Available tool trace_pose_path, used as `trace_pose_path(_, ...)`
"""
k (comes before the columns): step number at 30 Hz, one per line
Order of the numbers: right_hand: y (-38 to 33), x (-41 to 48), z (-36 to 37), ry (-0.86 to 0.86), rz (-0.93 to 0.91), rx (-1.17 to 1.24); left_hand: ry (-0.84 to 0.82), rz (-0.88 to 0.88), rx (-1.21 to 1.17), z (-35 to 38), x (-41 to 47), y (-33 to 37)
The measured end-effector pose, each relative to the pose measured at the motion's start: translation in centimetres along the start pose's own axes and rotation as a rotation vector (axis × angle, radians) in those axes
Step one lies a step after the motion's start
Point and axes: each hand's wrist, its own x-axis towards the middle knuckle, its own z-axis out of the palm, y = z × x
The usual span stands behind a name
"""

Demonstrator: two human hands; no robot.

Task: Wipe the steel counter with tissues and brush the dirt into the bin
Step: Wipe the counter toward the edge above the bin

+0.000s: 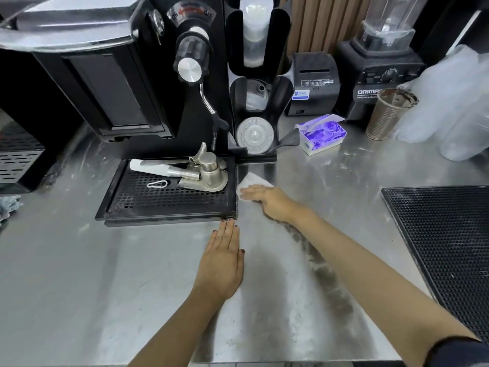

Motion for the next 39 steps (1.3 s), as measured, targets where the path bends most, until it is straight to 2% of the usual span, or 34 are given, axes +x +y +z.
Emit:
trace_pose_path(6,0.7,-12.9,-1.0,-0.085,-0.012,0.176,-0.022,-0.009,0.023,0.0,0.0,0.0)
trace_pose_path(9,0.7,-14.1,-2.8,-0.073,0.041,0.265,-0.031,-0.003,0.047,0.1,0.0,0.0)
trace_pose_path(12,0.3,-10.1,-5.0,0.149,0.079,0.333,-0.013,0.013,-0.005,0.2,0.0,0.0)
trace_pose_path(14,1.9,-6.5,-5.4,0.266,0.168,0.187,0.014,0.018,-0.014,0.2,0.0,-0.1)
trace_pose_path(15,2.8,-4.9,-5.2,0.268,0.236,0.117,0.015,0.018,-0.013,0.1,0.0,-0.1)
trace_pose_path(17,3.7,-2.6,-4.1,0.239,0.289,0.005,0.016,0.018,-0.012,0.0,0.1,0.0)
trace_pose_path(19,2.6,-1.0,-2.8,0.192,0.251,-0.021,0.026,0.017,-0.016,0.0,0.0,0.0)
trace_pose_path(22,-0.5,-0.9,-0.9,0.062,0.106,-0.028,0.012,0.009,-0.034,-0.2,-0.1,0.1)
trace_pose_path(25,-1.9,-4.9,0.4,-0.031,-0.016,-0.017,0.006,0.004,-0.032,-0.2,0.0,0.2)
trace_pose_path(31,-1.8,-17.4,0.5,-0.097,0.001,0.099,-0.012,-0.002,-0.011,-0.2,-0.1,0.2)
trace_pose_path(34,-2.1,-18.3,-2.4,-0.142,0.155,0.285,-0.009,-0.009,-0.011,-0.3,-0.1,0.3)
trace_pose_path(36,-1.8,-16.2,-4.6,0.042,0.210,0.335,-0.013,-0.004,-0.005,-0.3,-0.1,0.3)
trace_pose_path(39,1.4,-11.9,-6.9,0.286,0.350,0.215,-0.007,-0.002,-0.002,-0.2,0.0,0.2)
